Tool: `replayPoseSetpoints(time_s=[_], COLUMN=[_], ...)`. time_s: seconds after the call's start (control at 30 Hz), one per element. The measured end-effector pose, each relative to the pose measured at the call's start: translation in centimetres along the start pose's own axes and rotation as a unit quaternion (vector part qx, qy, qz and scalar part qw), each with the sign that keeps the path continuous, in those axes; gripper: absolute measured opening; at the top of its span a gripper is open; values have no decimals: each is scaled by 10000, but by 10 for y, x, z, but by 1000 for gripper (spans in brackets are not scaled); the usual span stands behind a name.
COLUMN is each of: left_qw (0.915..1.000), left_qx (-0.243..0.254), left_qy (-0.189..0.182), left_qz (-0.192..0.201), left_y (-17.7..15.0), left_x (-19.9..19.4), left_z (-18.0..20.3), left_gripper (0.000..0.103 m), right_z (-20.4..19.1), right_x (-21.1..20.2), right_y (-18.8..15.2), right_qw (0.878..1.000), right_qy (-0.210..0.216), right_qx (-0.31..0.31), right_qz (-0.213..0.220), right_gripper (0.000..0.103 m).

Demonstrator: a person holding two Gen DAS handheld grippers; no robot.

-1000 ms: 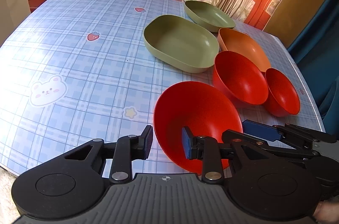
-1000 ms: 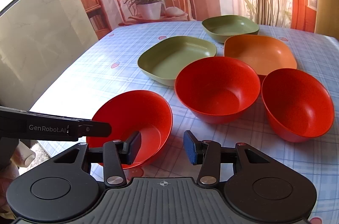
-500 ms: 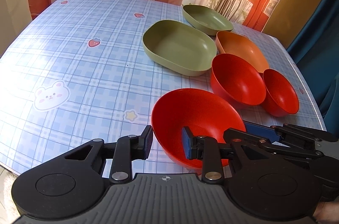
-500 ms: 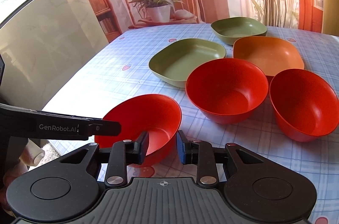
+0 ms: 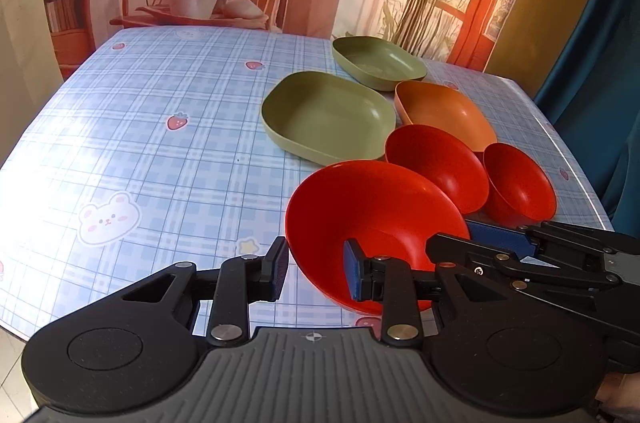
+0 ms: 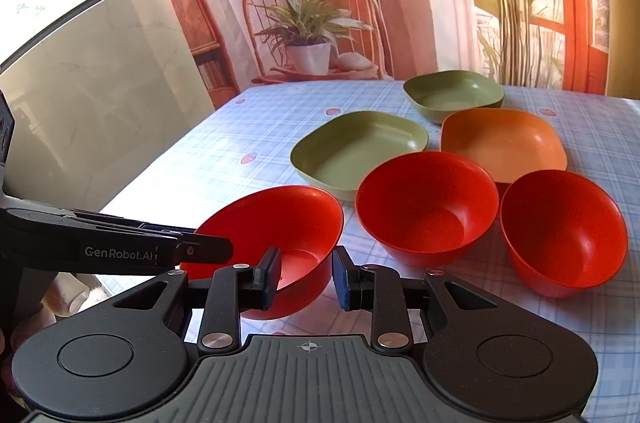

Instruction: Organize plates and bowls

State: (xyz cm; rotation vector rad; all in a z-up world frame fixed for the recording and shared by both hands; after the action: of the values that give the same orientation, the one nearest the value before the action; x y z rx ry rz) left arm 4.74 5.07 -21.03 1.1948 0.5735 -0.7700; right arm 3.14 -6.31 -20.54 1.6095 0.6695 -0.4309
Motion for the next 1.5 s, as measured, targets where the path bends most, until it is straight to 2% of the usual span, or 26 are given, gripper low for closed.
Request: replayPoseSetpoints(time_s=[0.33,0.7,1.1,1.5], left_qw=[9986,9953,9937,9935], left_qx=[332,696,988,1058], left_qy=[-229,-626,-523,-354], left_qz=[346,261,-91,-212], left_y=[25,41,41,41], left_x=[-12,23,66,80], left_z=[25,66,79,80], left_gripper=[33,33,33,33], right_z=[12,63,95,101], right_x=[-15,-14,7,16], right_y=[18,18,7,4], right_qw=[9990,9962,9950,9949], right_qy=[-196,-672,-882,-935], right_qx=[-29,244,321,261], right_qz=[402,495,332,261], right_gripper=[26,27,29,29])
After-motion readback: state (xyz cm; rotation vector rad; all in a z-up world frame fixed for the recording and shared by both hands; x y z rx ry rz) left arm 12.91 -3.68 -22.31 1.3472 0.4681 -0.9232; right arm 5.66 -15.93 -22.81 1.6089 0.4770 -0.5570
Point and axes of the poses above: each gripper's, at about its wrist camera, not at the fingertips, and x roughly the way its jaws point, z to its right, y to its top, the point moved 4 cm from there along x, roughly the way its jaws point, and after that the axes turned 12 degrees about -x, right-handed, at the moved point
